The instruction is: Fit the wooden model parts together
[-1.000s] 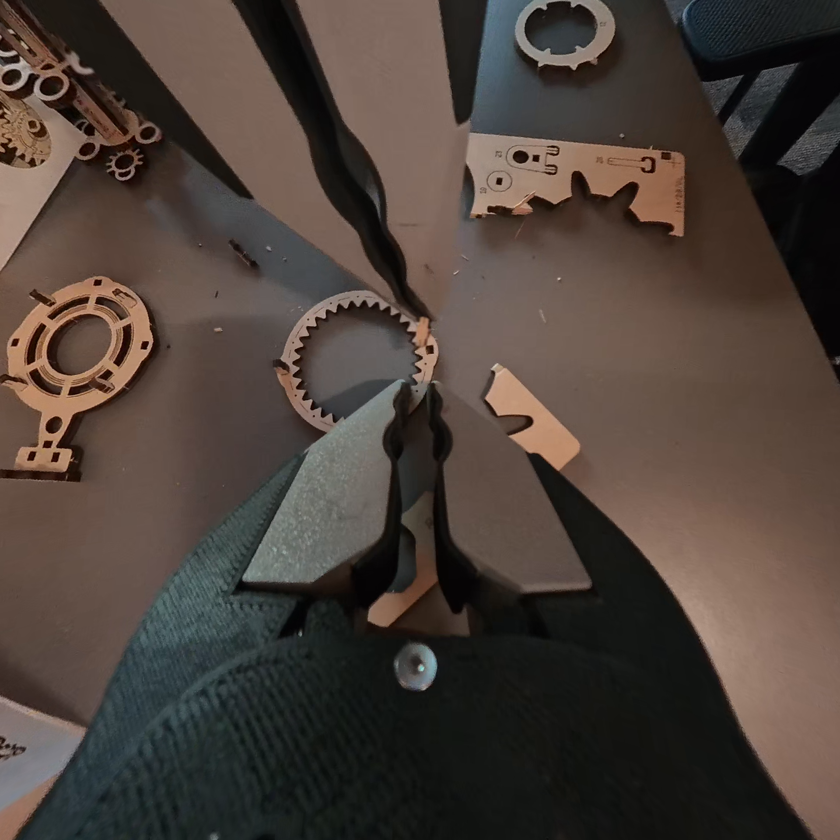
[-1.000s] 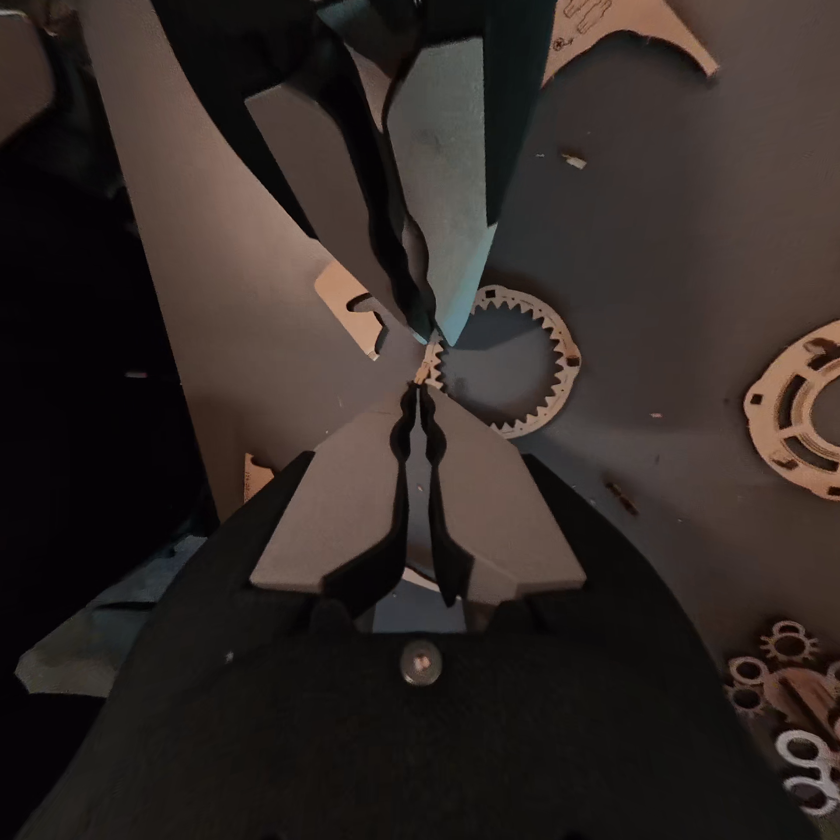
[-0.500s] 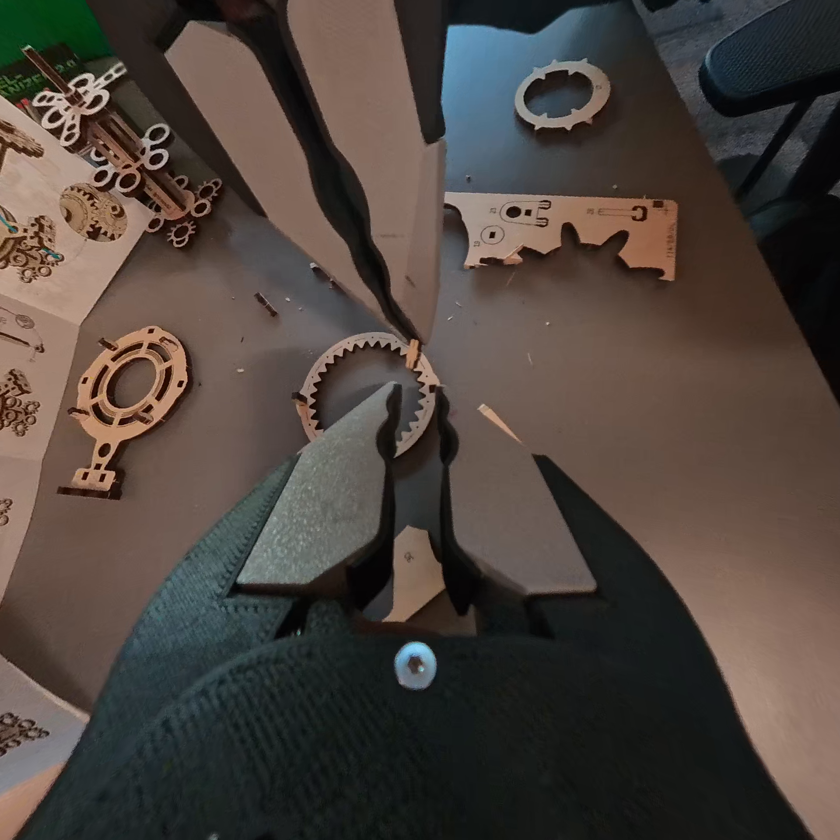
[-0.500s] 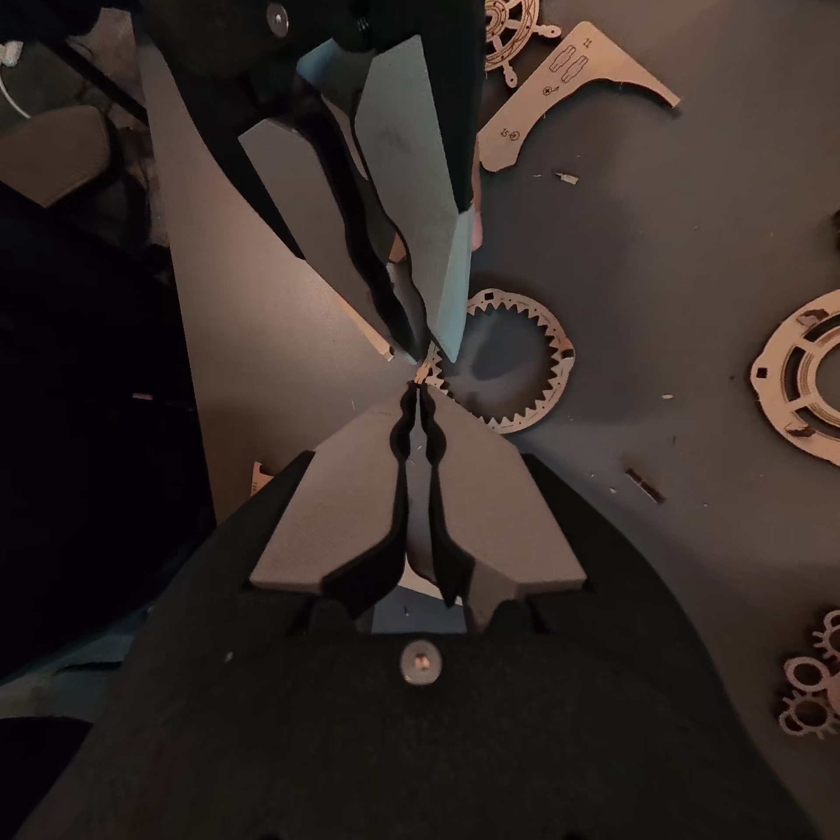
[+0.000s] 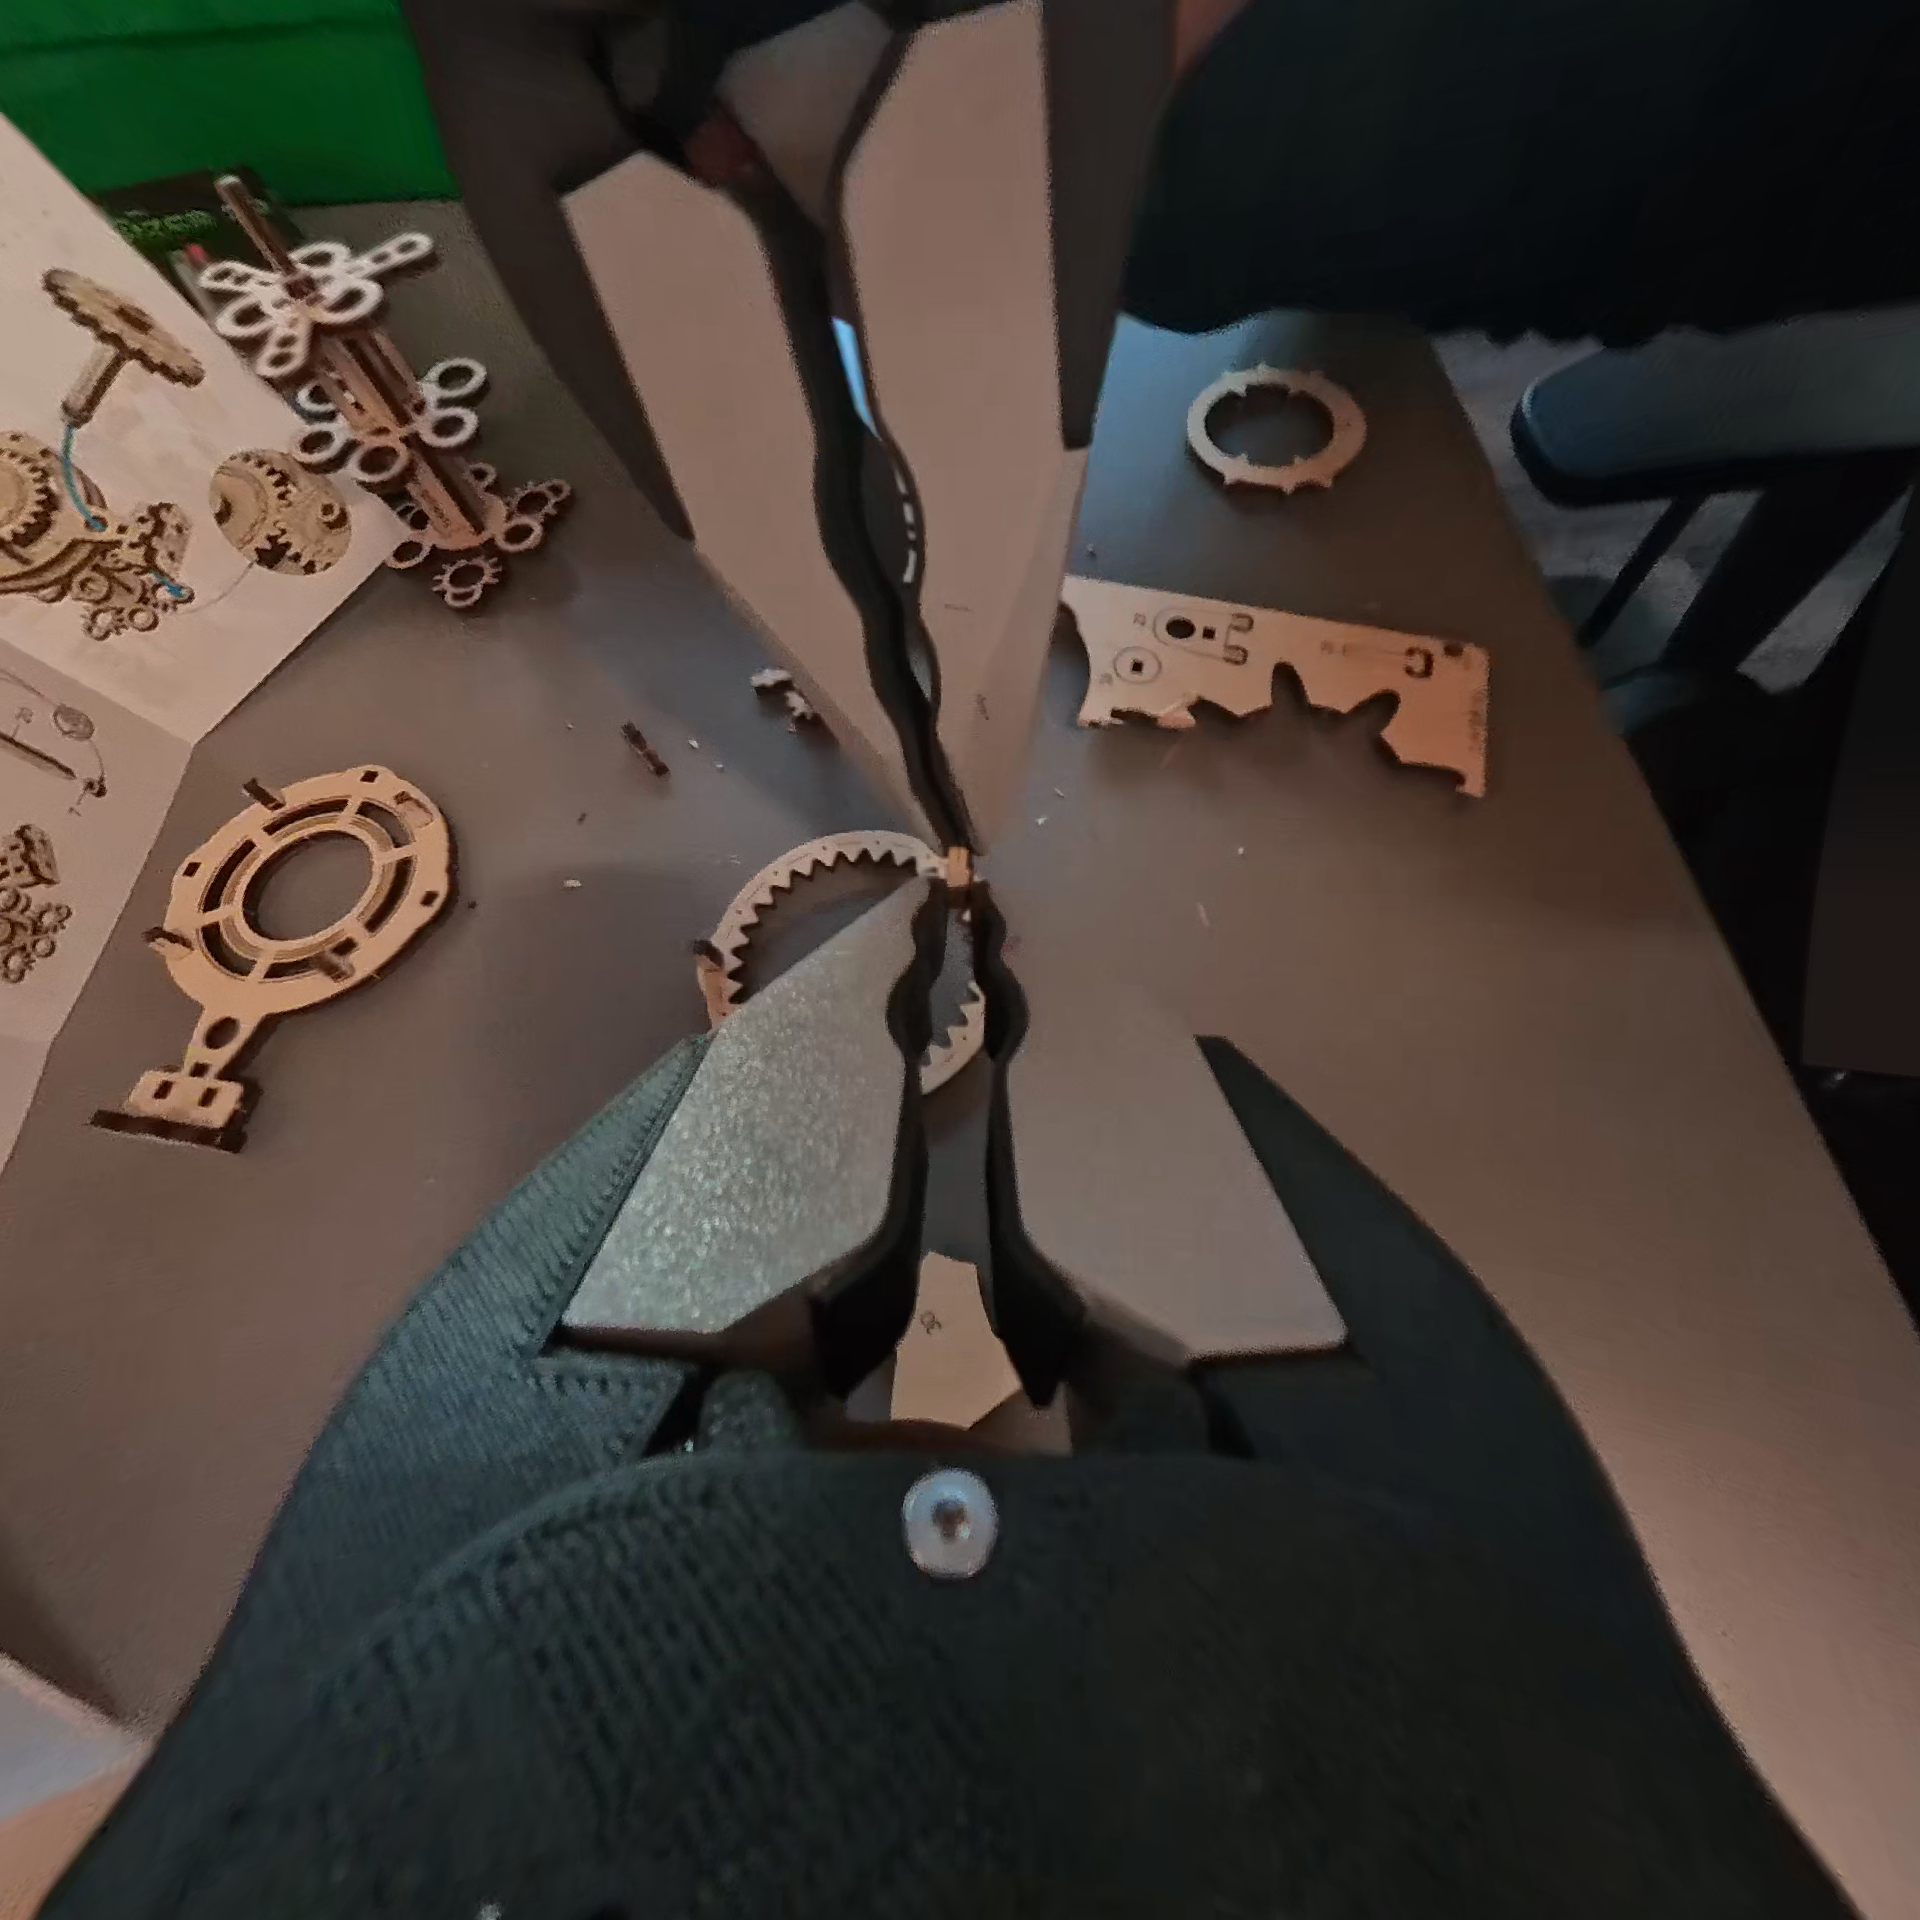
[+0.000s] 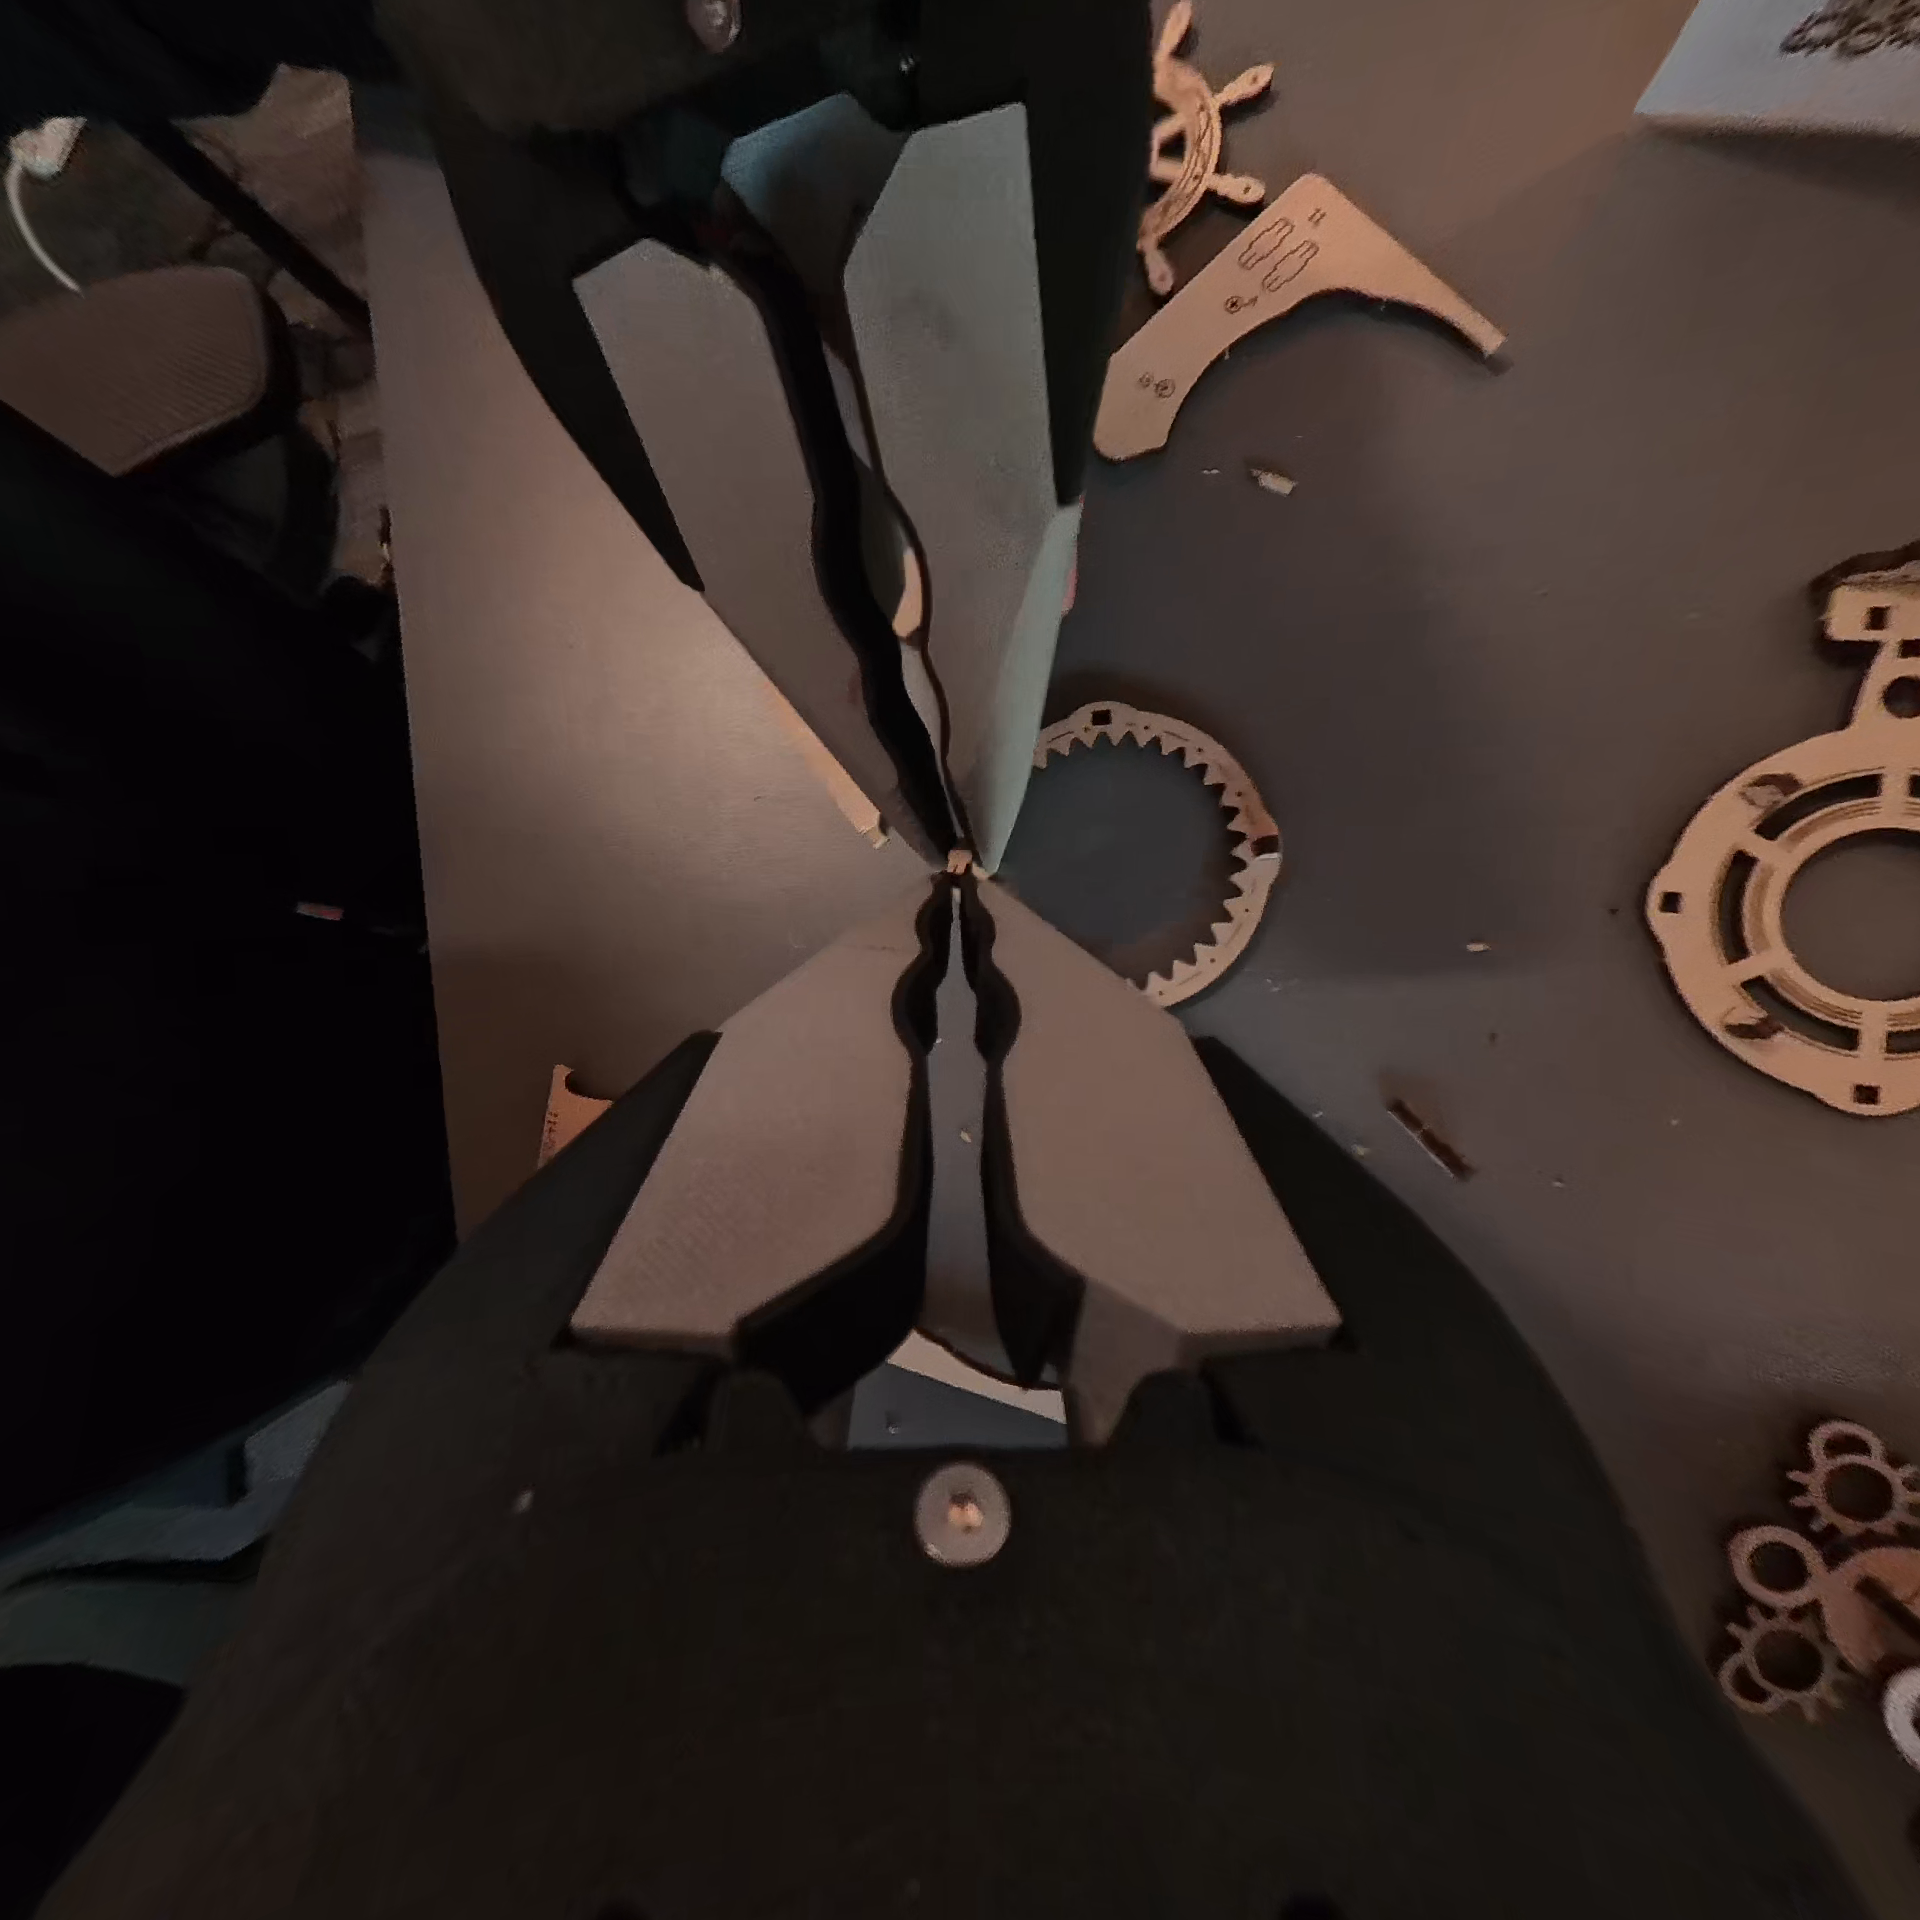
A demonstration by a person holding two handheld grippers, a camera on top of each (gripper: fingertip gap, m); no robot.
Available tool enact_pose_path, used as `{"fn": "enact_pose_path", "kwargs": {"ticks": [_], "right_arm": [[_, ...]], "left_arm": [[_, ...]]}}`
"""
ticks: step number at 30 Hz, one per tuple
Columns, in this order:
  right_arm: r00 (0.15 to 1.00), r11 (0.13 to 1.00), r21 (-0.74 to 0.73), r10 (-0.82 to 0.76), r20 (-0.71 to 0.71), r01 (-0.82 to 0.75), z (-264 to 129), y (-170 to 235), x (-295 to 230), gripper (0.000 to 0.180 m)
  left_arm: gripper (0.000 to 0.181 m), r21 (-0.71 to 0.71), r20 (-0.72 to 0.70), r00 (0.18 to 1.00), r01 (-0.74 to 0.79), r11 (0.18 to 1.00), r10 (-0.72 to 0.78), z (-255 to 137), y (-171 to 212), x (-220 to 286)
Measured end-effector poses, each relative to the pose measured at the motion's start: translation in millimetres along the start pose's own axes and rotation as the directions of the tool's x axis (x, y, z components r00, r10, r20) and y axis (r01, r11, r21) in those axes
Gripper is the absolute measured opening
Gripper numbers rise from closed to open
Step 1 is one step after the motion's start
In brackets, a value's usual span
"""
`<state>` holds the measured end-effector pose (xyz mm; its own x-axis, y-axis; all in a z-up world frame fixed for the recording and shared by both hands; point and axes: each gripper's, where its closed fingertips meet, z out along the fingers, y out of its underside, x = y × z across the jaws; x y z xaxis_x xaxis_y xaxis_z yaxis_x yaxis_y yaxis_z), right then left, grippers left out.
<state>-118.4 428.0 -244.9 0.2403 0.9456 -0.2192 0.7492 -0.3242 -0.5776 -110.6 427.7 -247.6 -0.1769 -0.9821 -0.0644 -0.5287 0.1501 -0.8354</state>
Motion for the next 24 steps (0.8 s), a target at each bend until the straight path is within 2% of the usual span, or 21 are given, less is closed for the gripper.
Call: {"fn": "enact_pose_path", "kwargs": {"ticks": [4, 12, 24], "right_arm": [[0.997, 0.993, 0.111, -0.035, -0.07, 0.042, -11.4, -11.0, 5.0, 0.0], [0.996, 0.973, 0.227, -0.025, -0.089, 0.045, -22.4, -20.7, 3.9, 0.002], [0.996, 0.966, 0.258, -0.002, -0.084, 0.024, -24.0, -22.8, 5.5, 0.0]], "left_arm": [[0.001, 0.078, -0.016, 0.993, 0.119, 0.99, -0.118, -7.6, -10.3, -7.9], [0.001, 0.159, -0.043, 0.982, 0.187, 0.969, -0.182, -13.5, -20.3, -11.1], [0.001, 0.193, -0.055, 0.976, 0.216, 0.957, -0.21, -14.6, -24.6, -12.4]]}}
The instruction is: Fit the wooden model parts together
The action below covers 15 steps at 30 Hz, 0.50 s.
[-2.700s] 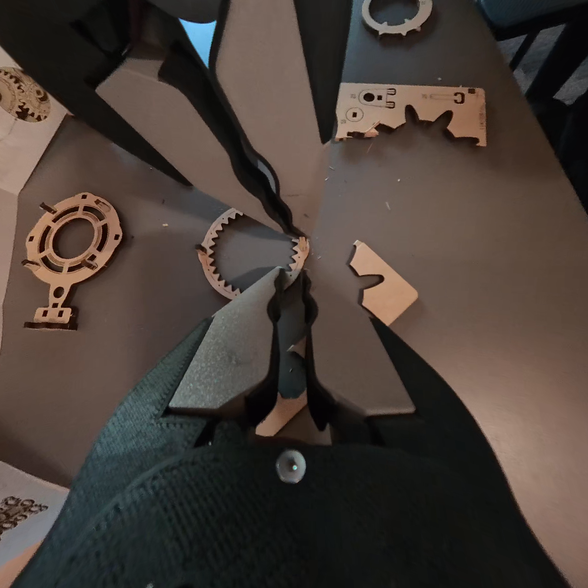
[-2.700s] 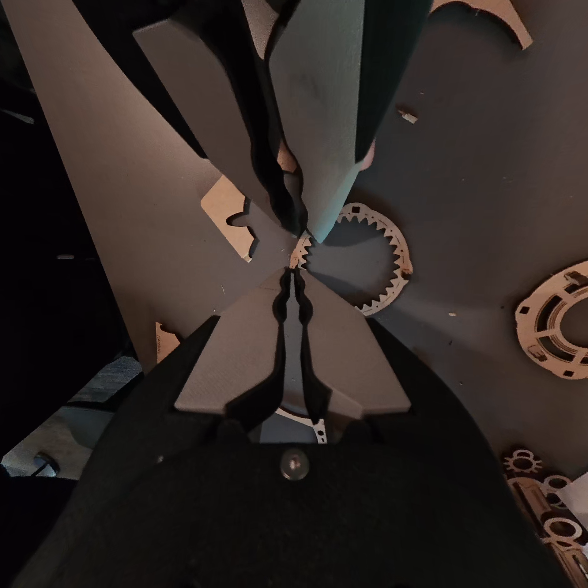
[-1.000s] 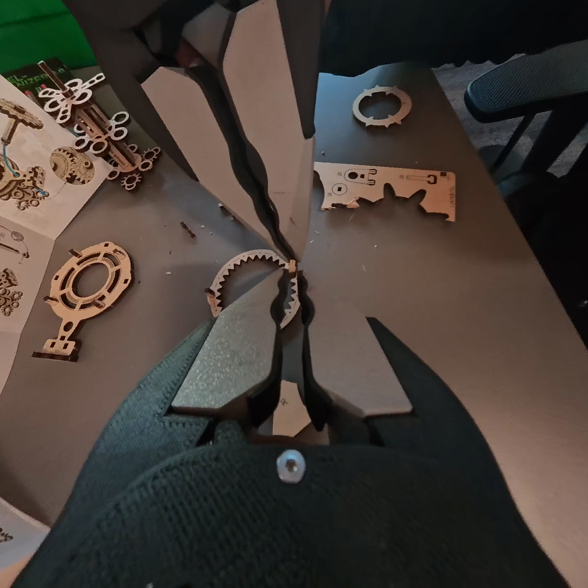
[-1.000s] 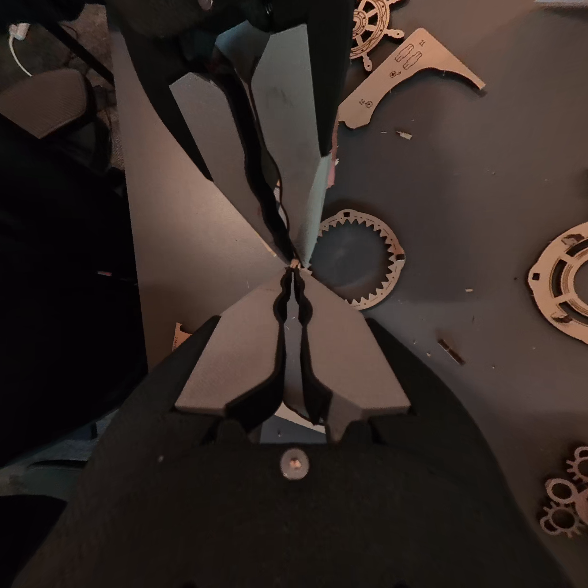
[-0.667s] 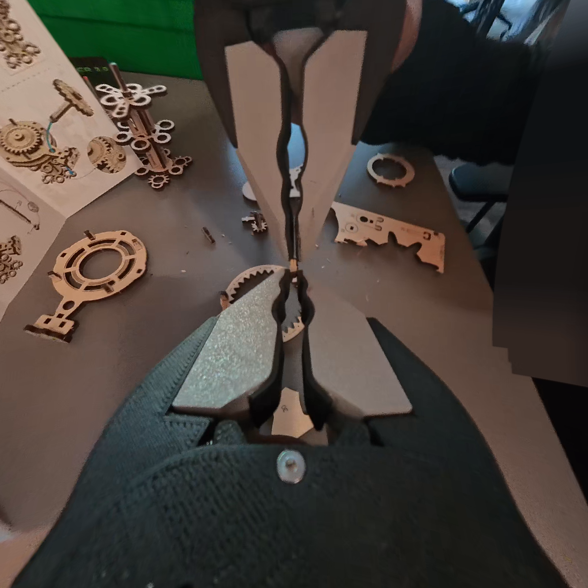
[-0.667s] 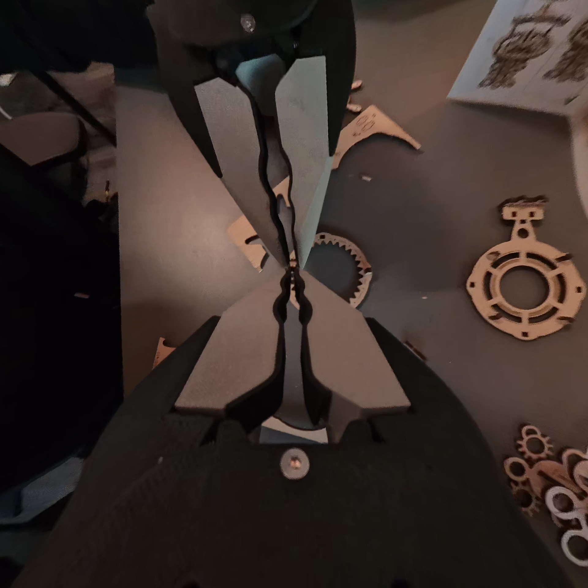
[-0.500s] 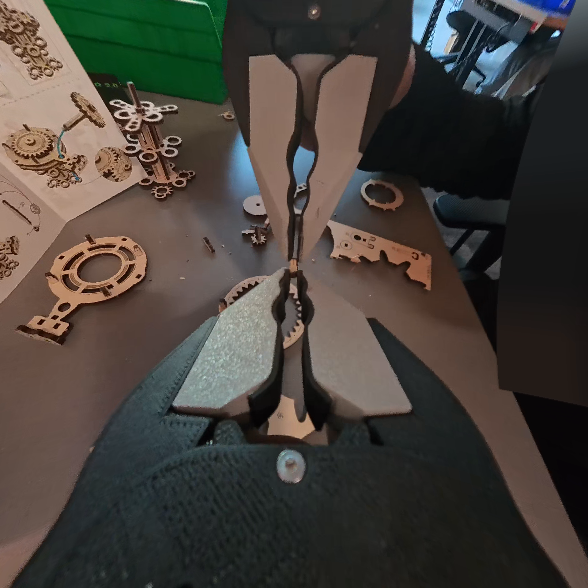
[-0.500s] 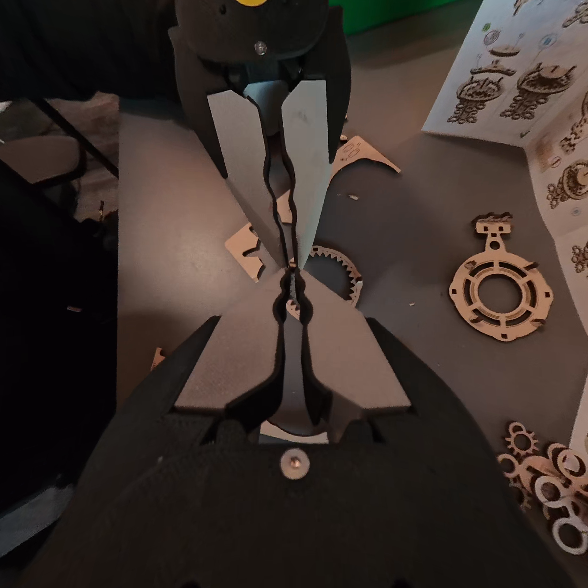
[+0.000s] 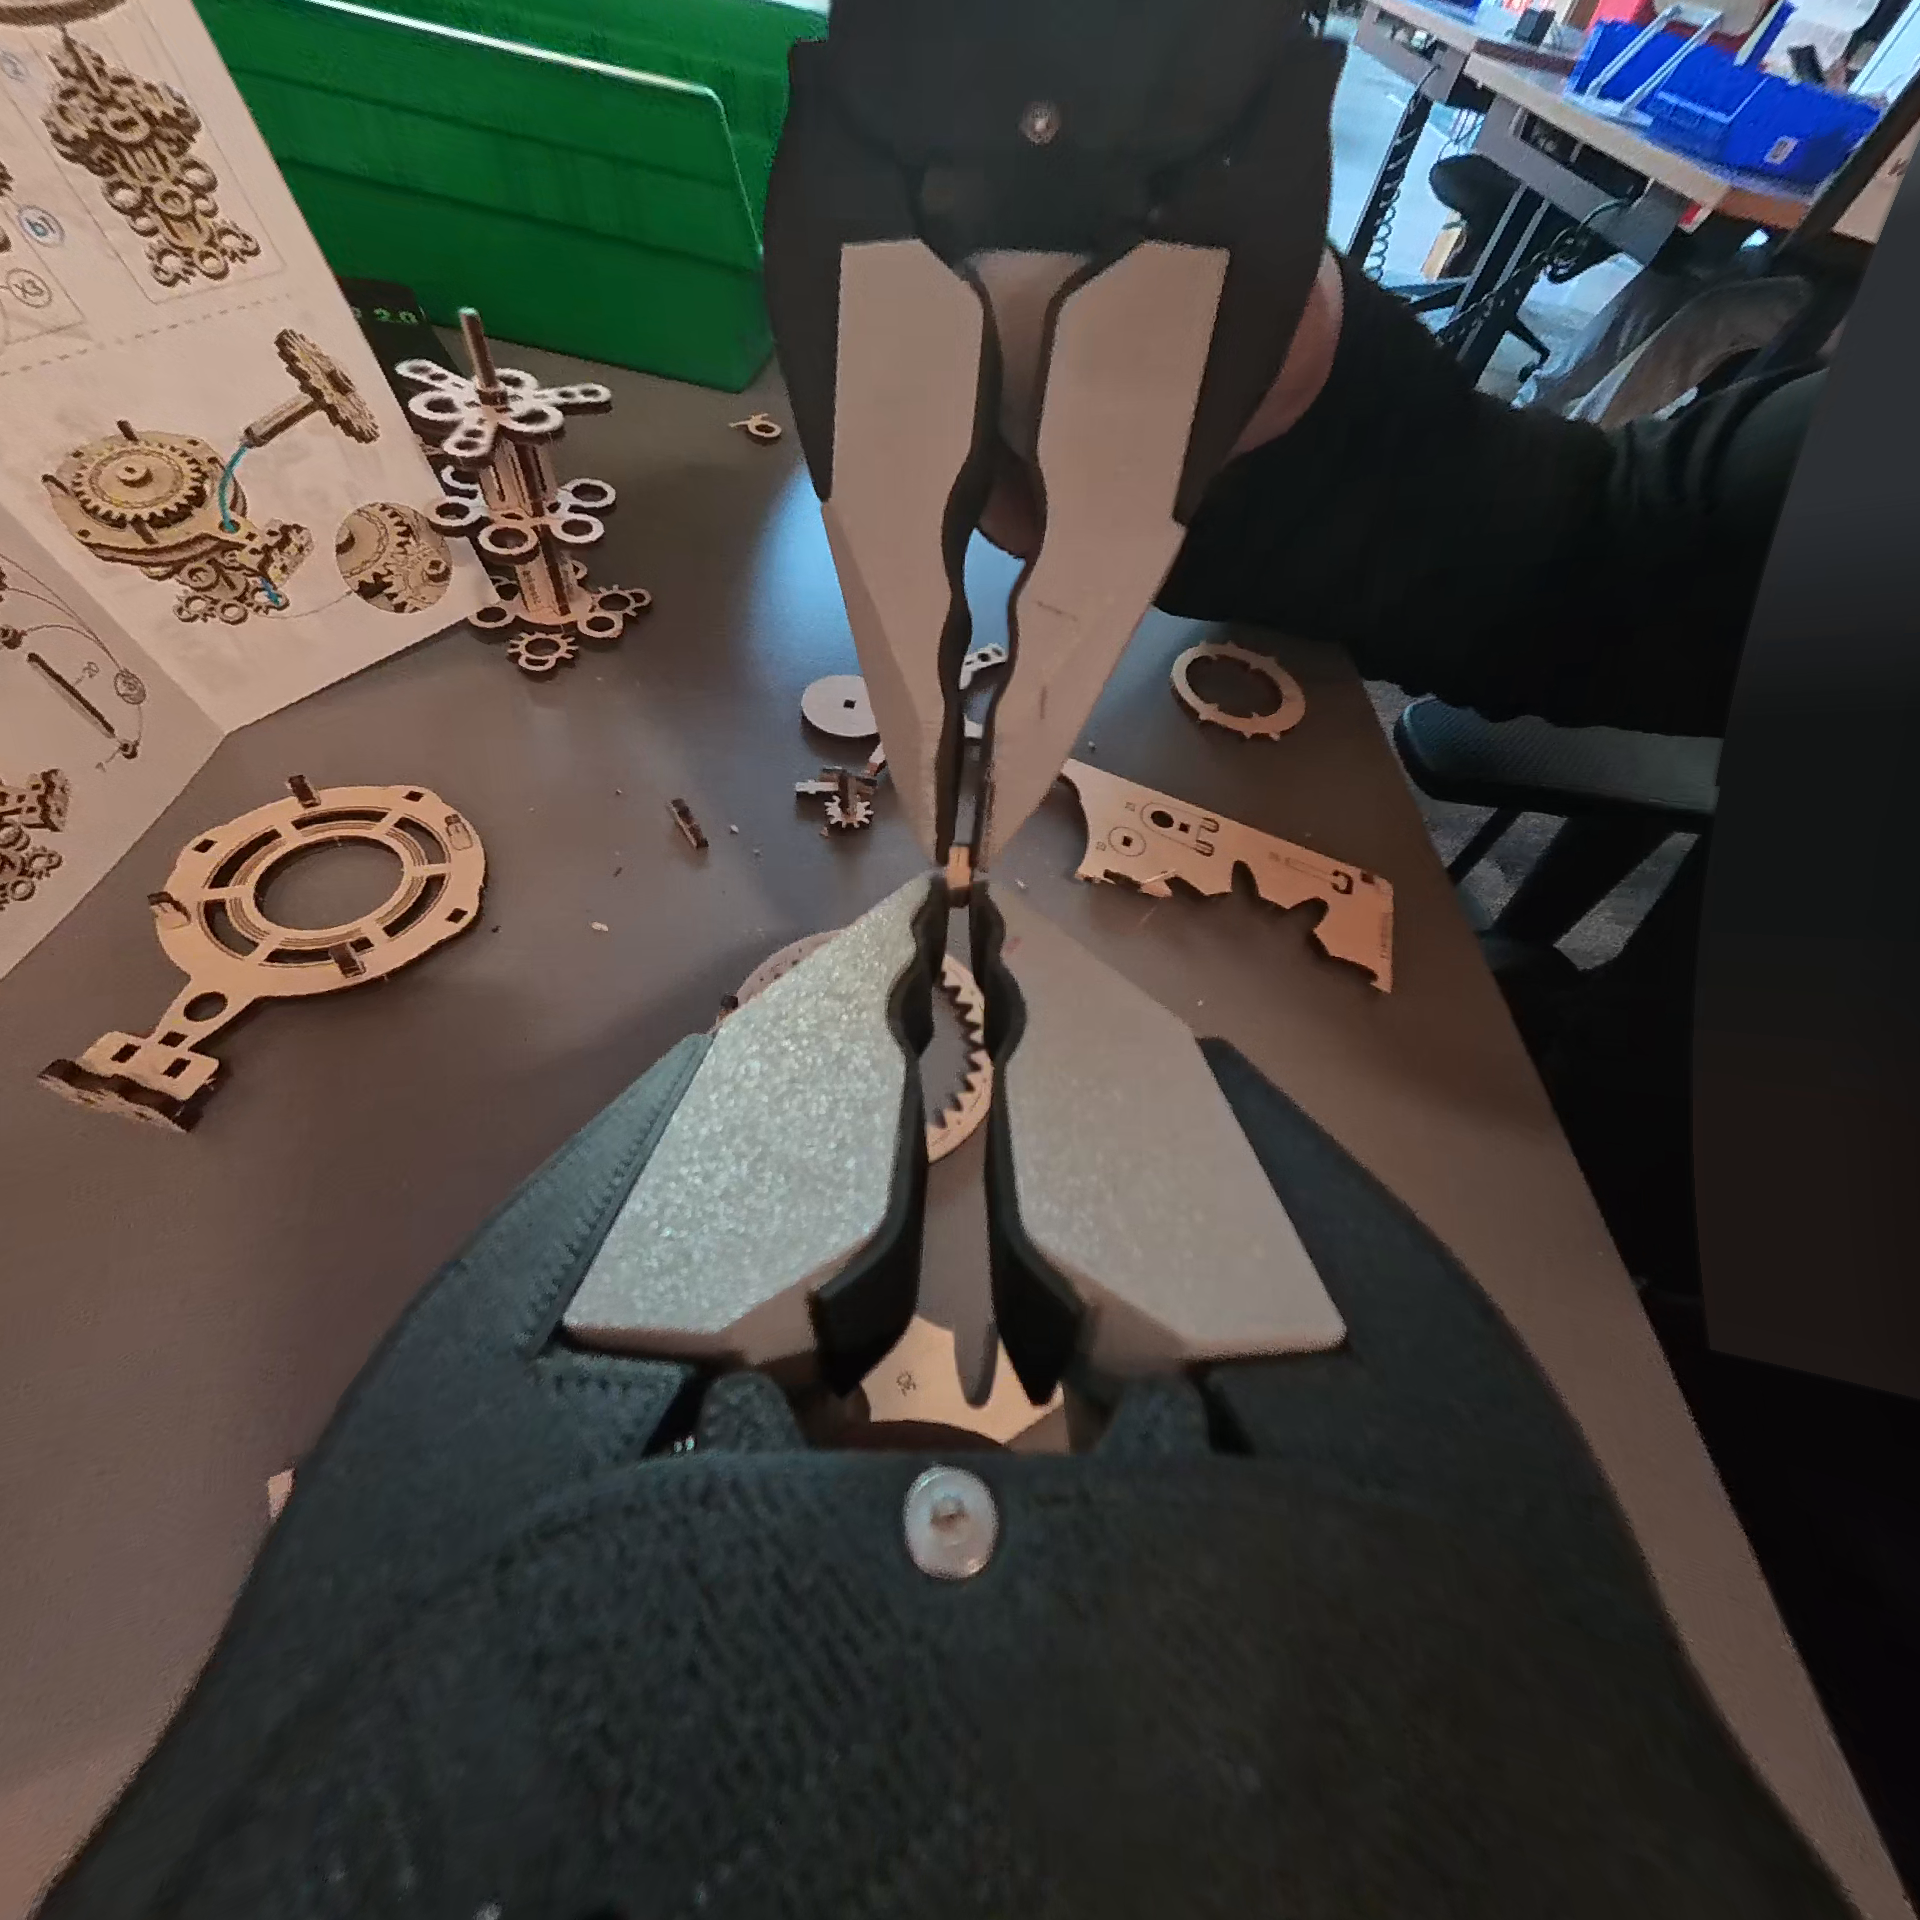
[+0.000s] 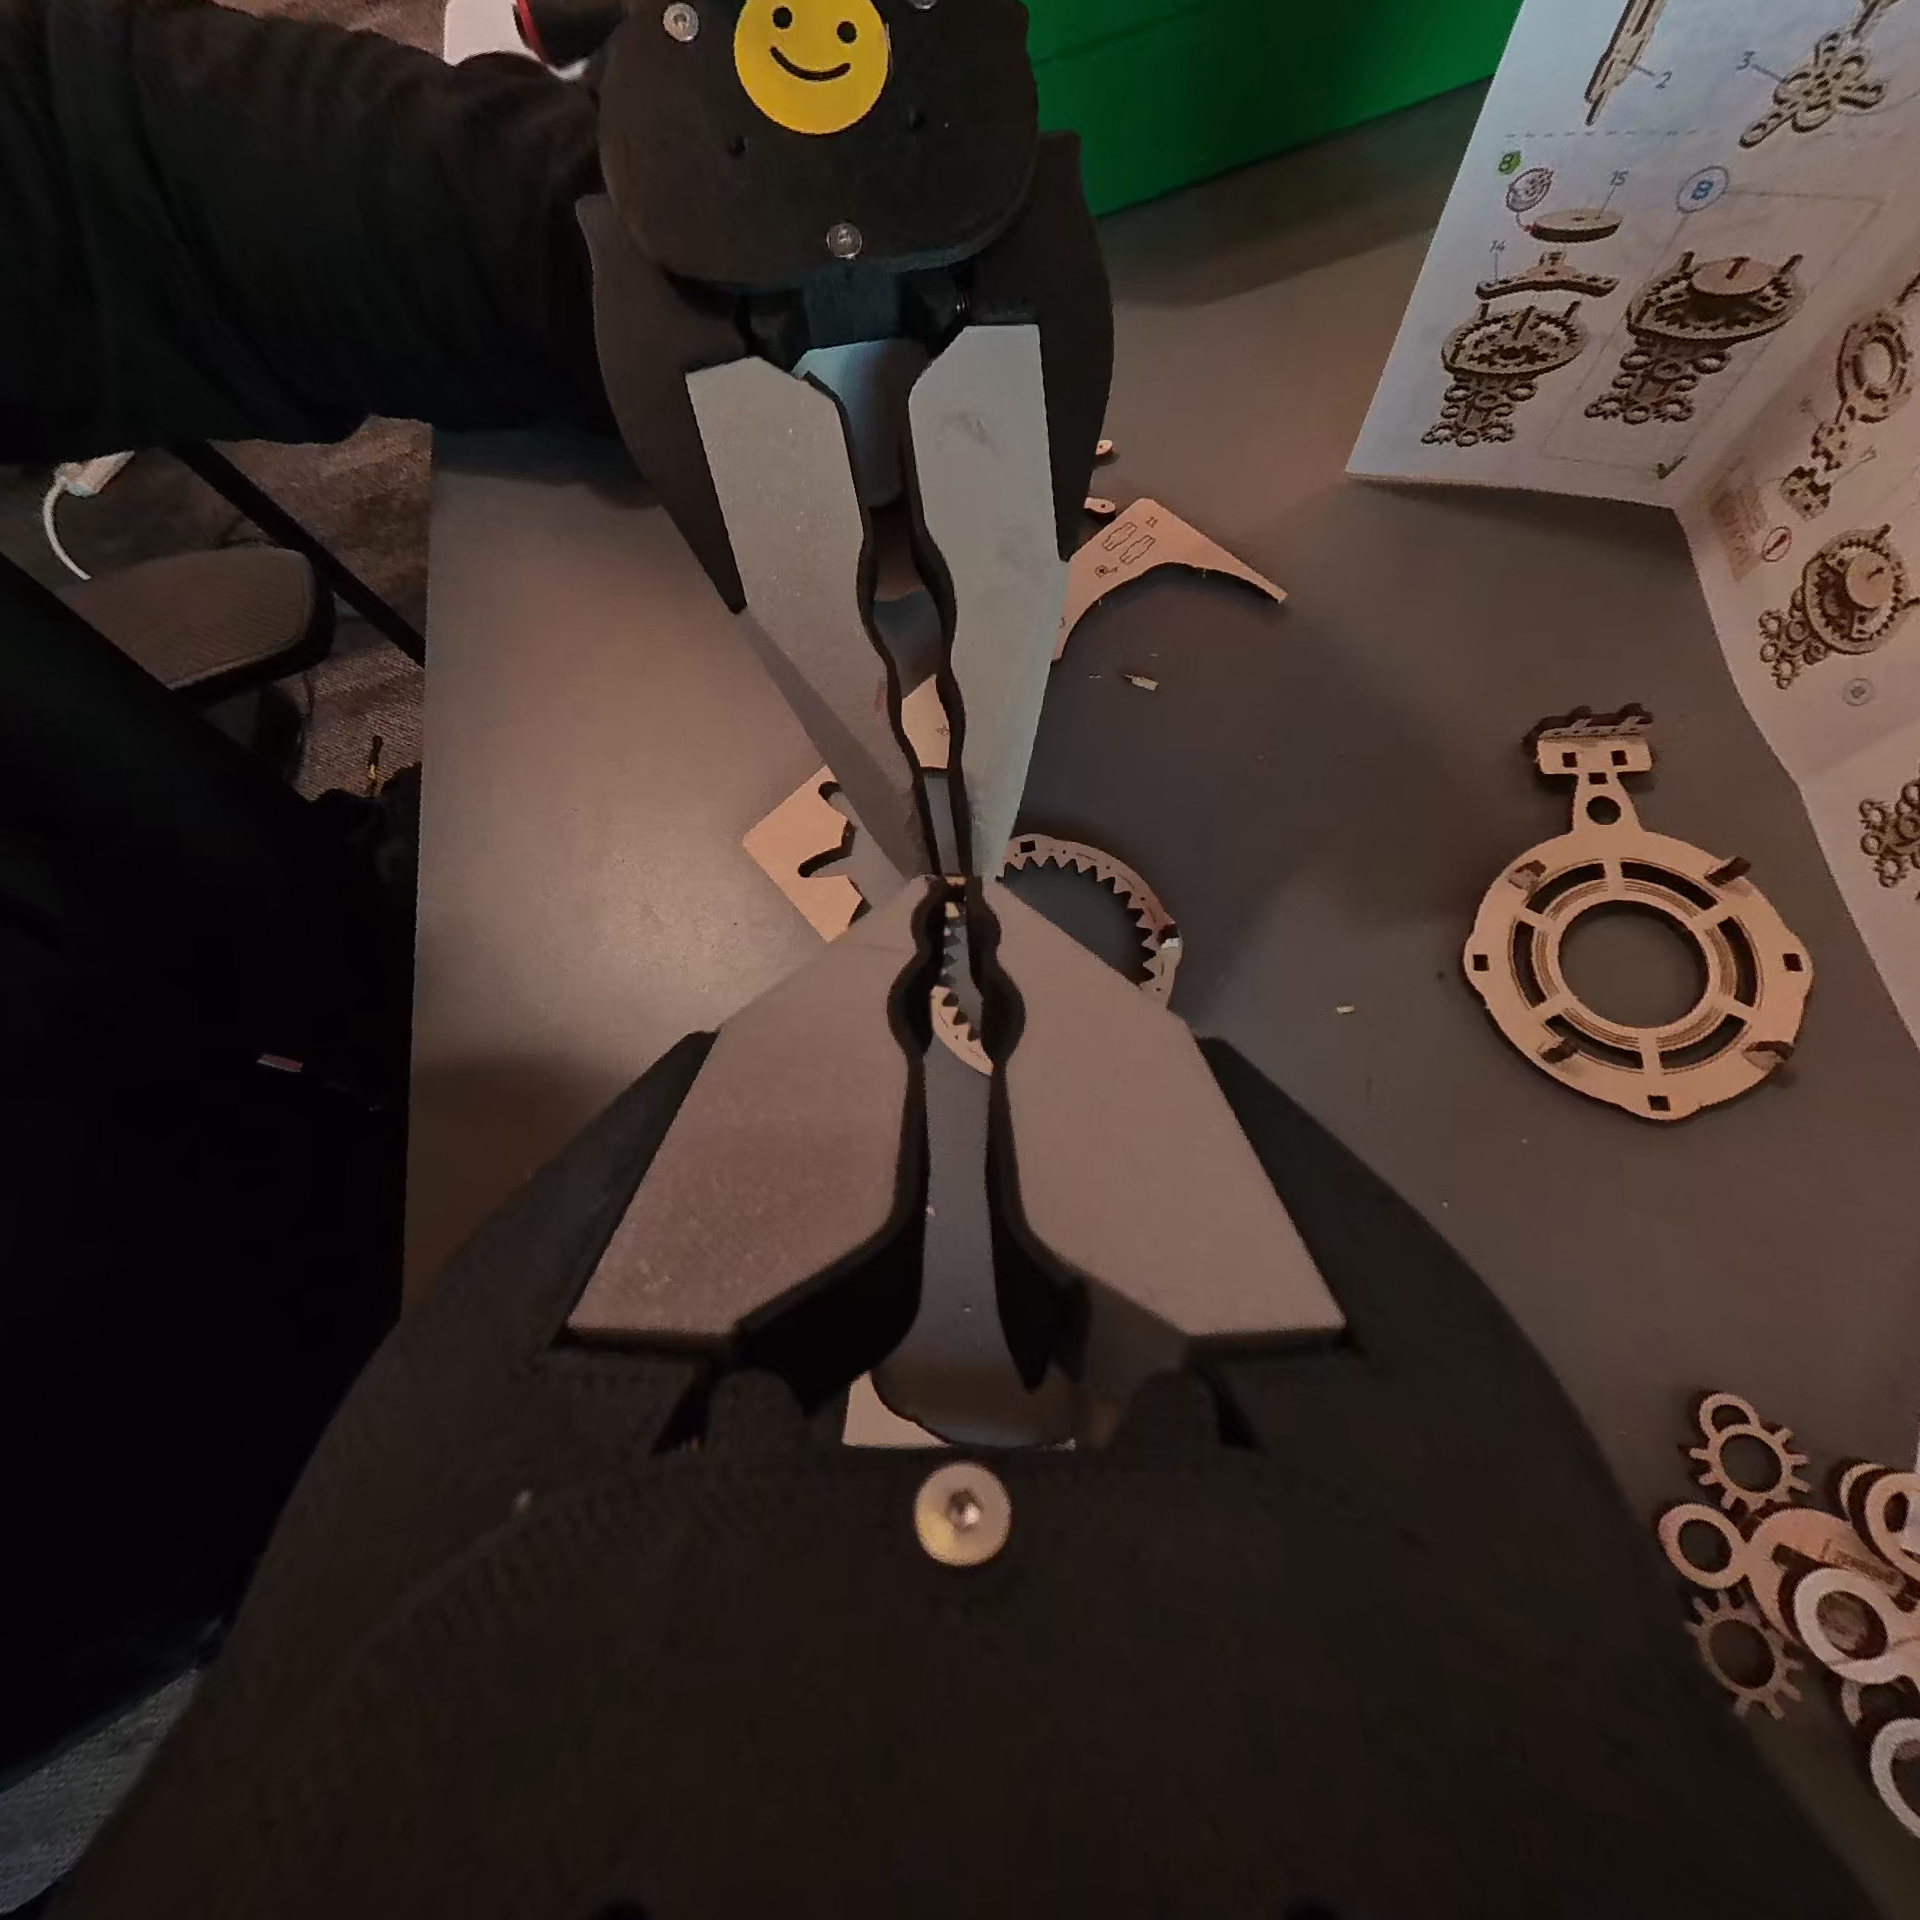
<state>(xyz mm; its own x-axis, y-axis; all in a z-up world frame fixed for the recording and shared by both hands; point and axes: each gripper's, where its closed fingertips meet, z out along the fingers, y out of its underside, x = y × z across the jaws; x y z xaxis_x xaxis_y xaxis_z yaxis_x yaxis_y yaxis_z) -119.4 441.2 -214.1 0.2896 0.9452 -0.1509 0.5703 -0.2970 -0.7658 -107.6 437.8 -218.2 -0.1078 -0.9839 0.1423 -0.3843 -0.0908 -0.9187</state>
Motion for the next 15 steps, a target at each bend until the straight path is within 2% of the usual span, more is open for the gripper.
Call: {"fn": "enact_pose_path", "kwargs": {"ticks": [15], "right_arm": [[0.999, 0.999, 0.016, 0.048, 0.024, -0.049, 1.2, -1.6, 0.1, 0.0]], "left_arm": [[0.001, 0.002, -0.002, 1.0, 0.014, 1.0, -0.014, -1.4, 0.5, -1.0]]}}
